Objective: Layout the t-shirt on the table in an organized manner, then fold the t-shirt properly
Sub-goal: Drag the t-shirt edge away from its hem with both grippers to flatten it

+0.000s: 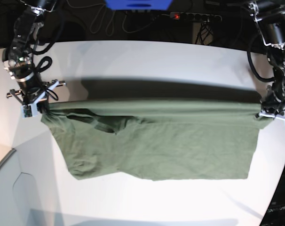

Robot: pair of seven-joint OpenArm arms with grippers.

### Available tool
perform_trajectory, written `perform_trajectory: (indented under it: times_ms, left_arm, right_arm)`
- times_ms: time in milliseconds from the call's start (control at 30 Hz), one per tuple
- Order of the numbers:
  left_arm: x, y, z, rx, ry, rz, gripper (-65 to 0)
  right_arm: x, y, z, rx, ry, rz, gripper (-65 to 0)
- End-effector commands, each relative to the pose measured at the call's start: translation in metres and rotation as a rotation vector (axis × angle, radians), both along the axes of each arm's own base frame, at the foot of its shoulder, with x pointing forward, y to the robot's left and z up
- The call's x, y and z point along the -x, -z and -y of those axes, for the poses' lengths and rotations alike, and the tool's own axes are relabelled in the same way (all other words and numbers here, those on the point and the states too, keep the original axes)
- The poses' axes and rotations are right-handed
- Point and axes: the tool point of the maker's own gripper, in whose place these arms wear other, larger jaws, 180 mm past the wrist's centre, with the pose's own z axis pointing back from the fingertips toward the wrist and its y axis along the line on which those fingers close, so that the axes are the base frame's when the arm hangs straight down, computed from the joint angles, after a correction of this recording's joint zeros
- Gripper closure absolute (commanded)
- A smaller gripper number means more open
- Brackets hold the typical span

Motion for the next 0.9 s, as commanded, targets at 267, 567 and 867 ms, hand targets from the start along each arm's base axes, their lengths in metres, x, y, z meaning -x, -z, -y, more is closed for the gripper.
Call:
perform_trajectory:
  times_ms: [267,567,867]
  left_arm:
    - [-0.023,-0.031,-0.016,-0.049,-0.013,0.076,-0.1]
    - [0.009,-0.005,-0.013,-0.041,-0.011,-0.001,-0.1]
    - [0.051,0.012,-0.027,0.066,-0.123,0.005,-0.1]
  right_arm:
    - [-0.027,-0.039,0.007,0.033,0.007,0.092,0.0]
    - [0.035,0.003,-0.005,-0.009,0.000,0.006,0.0]
    - [0.086,0.032,-0.011,-0.029,-0.001,-0.098,0.0]
